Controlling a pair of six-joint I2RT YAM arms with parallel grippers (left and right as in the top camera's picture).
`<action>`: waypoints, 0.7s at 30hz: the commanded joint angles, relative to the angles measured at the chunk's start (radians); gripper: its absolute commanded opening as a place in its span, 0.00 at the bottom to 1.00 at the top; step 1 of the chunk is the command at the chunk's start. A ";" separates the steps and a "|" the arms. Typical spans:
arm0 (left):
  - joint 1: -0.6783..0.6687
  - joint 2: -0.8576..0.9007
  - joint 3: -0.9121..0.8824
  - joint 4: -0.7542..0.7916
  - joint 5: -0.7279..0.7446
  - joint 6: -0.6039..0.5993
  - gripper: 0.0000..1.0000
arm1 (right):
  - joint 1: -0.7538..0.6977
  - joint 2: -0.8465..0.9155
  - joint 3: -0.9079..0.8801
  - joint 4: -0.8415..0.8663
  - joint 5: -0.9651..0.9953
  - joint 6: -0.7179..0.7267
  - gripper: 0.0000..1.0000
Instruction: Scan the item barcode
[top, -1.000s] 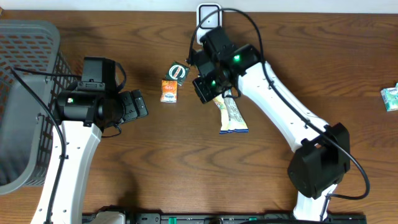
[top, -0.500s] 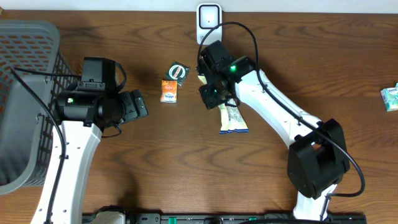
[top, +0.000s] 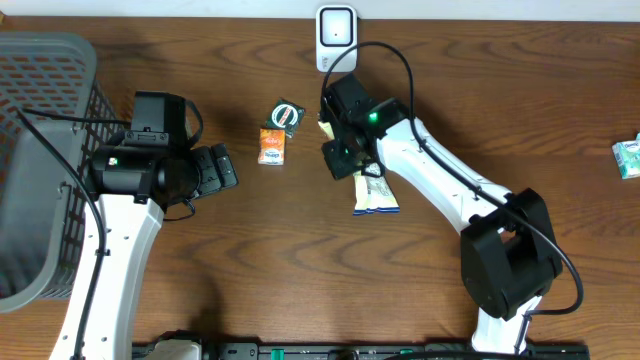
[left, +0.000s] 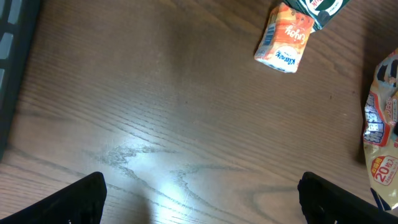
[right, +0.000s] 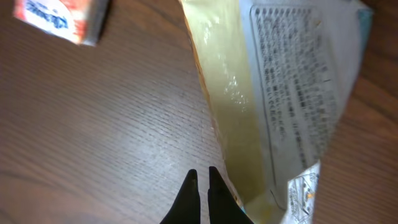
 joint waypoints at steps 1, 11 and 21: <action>0.005 0.000 0.001 -0.005 -0.003 0.002 0.98 | 0.010 0.008 -0.036 0.010 0.040 0.018 0.01; 0.005 0.000 0.001 -0.005 -0.003 0.002 0.98 | 0.008 0.008 -0.033 0.028 0.296 0.018 0.01; 0.005 0.000 0.001 -0.005 -0.003 0.002 0.98 | -0.024 0.008 -0.031 0.007 0.504 0.019 0.03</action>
